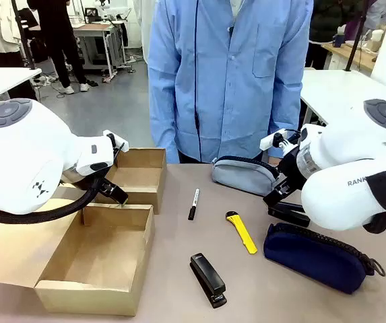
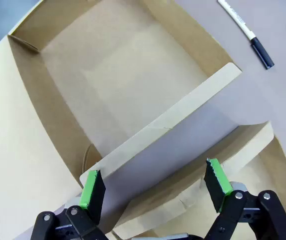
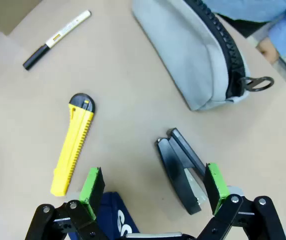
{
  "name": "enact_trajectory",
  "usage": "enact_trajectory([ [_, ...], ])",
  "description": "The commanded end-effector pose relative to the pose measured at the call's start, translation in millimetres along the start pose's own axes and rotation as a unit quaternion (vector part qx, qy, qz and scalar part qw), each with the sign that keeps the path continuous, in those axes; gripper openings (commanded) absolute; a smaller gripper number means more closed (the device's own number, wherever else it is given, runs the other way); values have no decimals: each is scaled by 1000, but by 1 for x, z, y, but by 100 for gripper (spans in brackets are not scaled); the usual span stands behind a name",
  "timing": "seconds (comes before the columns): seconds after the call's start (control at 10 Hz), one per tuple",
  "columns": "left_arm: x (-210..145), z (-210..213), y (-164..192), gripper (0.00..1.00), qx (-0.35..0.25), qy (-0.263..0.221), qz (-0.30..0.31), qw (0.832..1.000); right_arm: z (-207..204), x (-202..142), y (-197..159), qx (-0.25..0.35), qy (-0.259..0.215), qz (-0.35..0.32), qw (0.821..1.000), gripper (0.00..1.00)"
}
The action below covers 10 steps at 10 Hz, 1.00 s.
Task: Place items inside the box.
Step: Pick up a Pencil pouch or Stapler and place it inside the Mailer Box closest to the robot.
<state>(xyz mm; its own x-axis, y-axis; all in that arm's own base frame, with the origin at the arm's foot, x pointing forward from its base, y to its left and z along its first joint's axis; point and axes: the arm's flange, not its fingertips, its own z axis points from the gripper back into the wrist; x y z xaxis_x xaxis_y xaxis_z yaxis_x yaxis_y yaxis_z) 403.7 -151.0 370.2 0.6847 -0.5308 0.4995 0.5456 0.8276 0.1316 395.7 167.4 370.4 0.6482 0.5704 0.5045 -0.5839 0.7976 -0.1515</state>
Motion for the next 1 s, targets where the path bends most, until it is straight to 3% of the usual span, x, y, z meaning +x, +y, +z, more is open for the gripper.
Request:
enact_trajectory([
  [0.0,0,0,0,100,0,0,0,1000,0,0,0,0,0,0,1000,100],
  [0.9,0,0,0,100,0,0,0,1000,0,0,0,0,0,0,1000,100],
])
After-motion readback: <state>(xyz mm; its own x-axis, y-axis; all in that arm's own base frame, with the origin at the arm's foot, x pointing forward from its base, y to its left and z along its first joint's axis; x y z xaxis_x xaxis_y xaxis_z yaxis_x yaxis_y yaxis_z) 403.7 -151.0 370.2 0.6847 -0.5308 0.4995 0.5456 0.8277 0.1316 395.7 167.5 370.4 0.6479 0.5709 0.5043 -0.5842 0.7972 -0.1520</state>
